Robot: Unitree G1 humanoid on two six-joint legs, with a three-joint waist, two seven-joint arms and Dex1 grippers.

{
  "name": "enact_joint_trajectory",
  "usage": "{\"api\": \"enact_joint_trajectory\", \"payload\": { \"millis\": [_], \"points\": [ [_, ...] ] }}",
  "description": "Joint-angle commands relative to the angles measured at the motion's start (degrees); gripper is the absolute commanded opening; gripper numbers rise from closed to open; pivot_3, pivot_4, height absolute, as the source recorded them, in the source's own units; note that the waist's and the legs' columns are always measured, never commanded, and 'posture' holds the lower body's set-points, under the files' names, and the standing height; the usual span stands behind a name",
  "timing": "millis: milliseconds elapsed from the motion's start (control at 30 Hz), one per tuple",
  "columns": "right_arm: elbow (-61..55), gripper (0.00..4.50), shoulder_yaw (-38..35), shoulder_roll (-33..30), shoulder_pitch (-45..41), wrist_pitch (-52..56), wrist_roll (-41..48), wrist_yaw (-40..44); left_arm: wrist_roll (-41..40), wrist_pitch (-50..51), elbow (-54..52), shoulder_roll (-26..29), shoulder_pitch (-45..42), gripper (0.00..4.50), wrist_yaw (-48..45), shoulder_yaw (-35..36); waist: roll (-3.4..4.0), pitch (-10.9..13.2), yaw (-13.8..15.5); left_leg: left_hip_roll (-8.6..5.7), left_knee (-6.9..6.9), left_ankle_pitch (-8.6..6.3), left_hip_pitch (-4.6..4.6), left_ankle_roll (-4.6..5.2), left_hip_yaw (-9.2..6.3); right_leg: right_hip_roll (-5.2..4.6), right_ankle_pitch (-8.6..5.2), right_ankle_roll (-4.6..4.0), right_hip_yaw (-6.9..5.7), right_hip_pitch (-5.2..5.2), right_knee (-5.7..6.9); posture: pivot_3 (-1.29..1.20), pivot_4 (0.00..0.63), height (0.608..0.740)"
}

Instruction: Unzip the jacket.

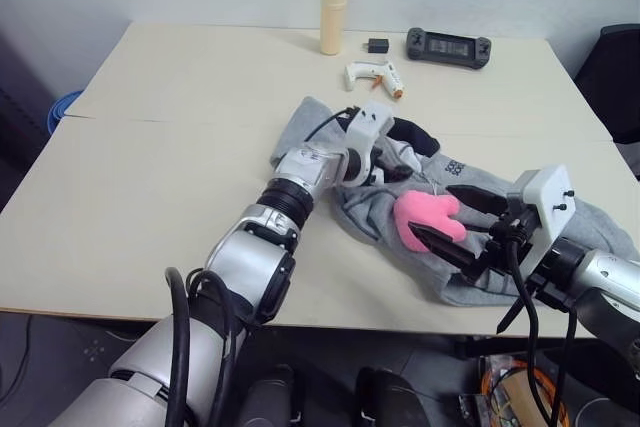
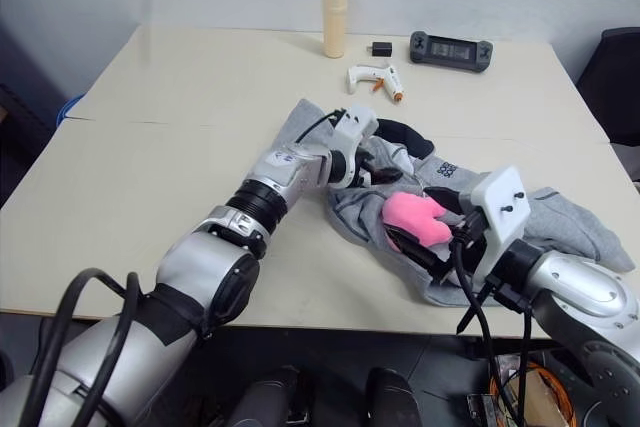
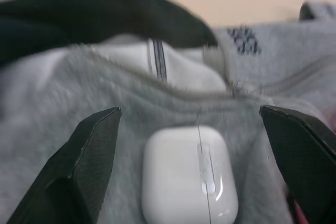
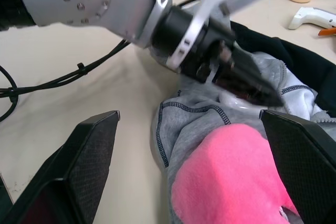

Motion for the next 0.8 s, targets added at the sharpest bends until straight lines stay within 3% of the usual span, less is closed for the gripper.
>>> {"api": "enact_joint_trajectory", "payload": {
  "millis": [33, 400, 500, 667, 800],
  "points": [
    [-0.66, 4.50, -1.89, -0.31, -0.84, -1.36, 0.53, 0.10, 0.53, 0.77, -0.80, 0.00, -1.11, 4.46, -0.34, -0.16, 0.00, 0.00, 0.09, -0.01, 0.00, 0.00, 0.00, 0.00, 0.01, 0.01, 0.00, 0.00, -0.03, 0.00, 0.01, 0.00, 0.150, 0.740],
    [-0.48, 4.50, -1.07, -0.53, -2.16, -1.38, 0.20, 0.57, 5.90, -1.26, 6.71, -3.32, -1.90, 4.46, -1.41, -3.71, -0.01, 0.01, 0.14, -0.04, 0.02, -0.08, -0.04, 0.11, 0.04, 0.04, 0.02, 0.04, -0.16, 0.01, -0.02, 0.00, 0.150, 0.740],
    [-0.84, 4.50, -1.02, -0.29, -1.85, -1.42, 0.09, 0.28, 6.60, -2.51, 7.99, -3.41, -1.59, 3.85, 0.00, -3.32, -0.01, 0.00, 0.12, -0.03, 0.02, -0.08, -0.02, 0.11, 0.04, 0.03, 0.02, 0.04, -0.14, 0.00, -0.05, 0.00, 0.150, 0.740],
    [-1.41, 4.50, -0.80, 0.05, -1.03, -1.57, -0.15, -0.11, 5.72, -1.63, 8.14, -3.73, -1.40, 2.40, 0.26, -1.76, -0.01, 0.00, 0.13, -0.03, 0.02, -0.09, 0.00, 0.10, 0.04, -0.02, 0.02, 0.03, -0.09, 0.00, -0.15, 0.00, 0.150, 0.740],
    [-1.41, 4.50, -0.78, -0.02, -1.19, -1.52, 0.12, -0.32, 5.72, -0.65, 7.06, -3.77, -0.75, 2.40, -0.04, -1.62, -0.01, 0.00, 0.13, -0.03, 0.02, -0.10, -0.01, 0.09, 0.03, -0.01, 0.02, 0.03, -0.09, 0.00, -0.11, 0.00, 0.150, 0.740]
  ]
}}
